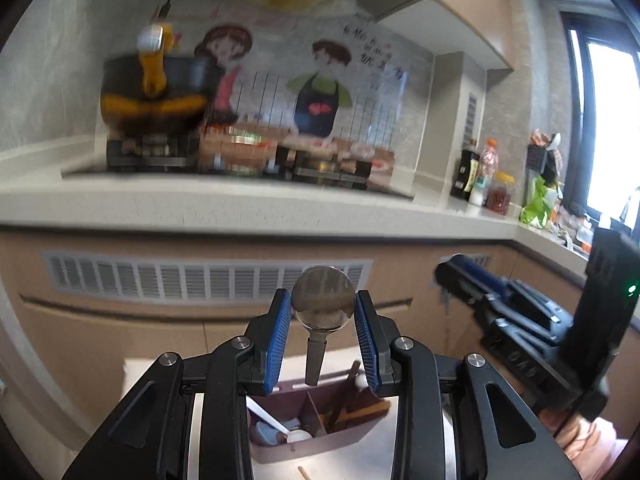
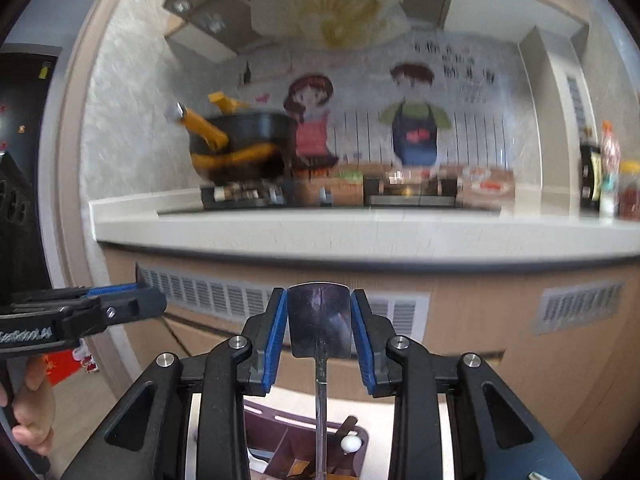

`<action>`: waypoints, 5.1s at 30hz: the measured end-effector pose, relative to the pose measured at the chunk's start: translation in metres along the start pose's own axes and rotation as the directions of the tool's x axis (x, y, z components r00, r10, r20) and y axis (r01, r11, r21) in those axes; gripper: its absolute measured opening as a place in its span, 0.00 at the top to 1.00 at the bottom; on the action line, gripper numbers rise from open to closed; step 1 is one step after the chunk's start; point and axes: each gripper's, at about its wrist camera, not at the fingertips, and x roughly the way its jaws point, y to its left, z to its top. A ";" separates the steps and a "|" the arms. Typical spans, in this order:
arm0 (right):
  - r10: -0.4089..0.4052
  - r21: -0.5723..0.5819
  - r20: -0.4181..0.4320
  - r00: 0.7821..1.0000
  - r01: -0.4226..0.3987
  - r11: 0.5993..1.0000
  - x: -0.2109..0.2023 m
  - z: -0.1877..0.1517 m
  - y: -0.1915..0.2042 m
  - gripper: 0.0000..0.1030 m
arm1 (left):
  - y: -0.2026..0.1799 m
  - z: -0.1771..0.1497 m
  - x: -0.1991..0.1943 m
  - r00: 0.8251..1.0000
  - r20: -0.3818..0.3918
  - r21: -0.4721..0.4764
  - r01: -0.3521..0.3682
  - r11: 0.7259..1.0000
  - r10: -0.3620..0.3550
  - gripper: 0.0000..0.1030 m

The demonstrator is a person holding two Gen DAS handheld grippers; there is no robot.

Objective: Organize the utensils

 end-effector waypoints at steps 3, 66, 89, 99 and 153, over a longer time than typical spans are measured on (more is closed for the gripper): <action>0.003 0.014 -0.033 0.999 -0.002 1.000 0.034 -0.023 -0.003 0.72 | 0.015 -0.022 0.032 0.997 -0.071 -0.015 0.002 1.000 -0.003 0.67; 0.261 -0.228 -0.701 0.664 -0.555 0.800 -0.037 -0.241 0.102 0.89 | 0.049 -0.230 -0.025 0.867 -0.474 -0.101 -0.228 0.968 0.155 0.40; 0.034 -0.068 -0.542 0.840 -0.085 0.994 -0.067 -0.218 -0.049 0.25 | -0.046 -0.240 0.113 0.610 -0.780 0.095 -0.100 0.990 0.136 0.80; -0.005 -0.045 -0.540 0.842 -0.023 0.999 -0.079 -0.214 -0.062 0.00 | -0.053 -0.249 0.092 0.595 -0.777 0.236 -0.029 0.971 0.206 0.92; -0.051 -0.057 -0.446 0.894 0.028 0.998 -0.097 -0.137 -0.034 1.00 | -0.014 -0.244 0.061 0.642 -0.752 0.141 -0.064 0.988 0.148 0.95</action>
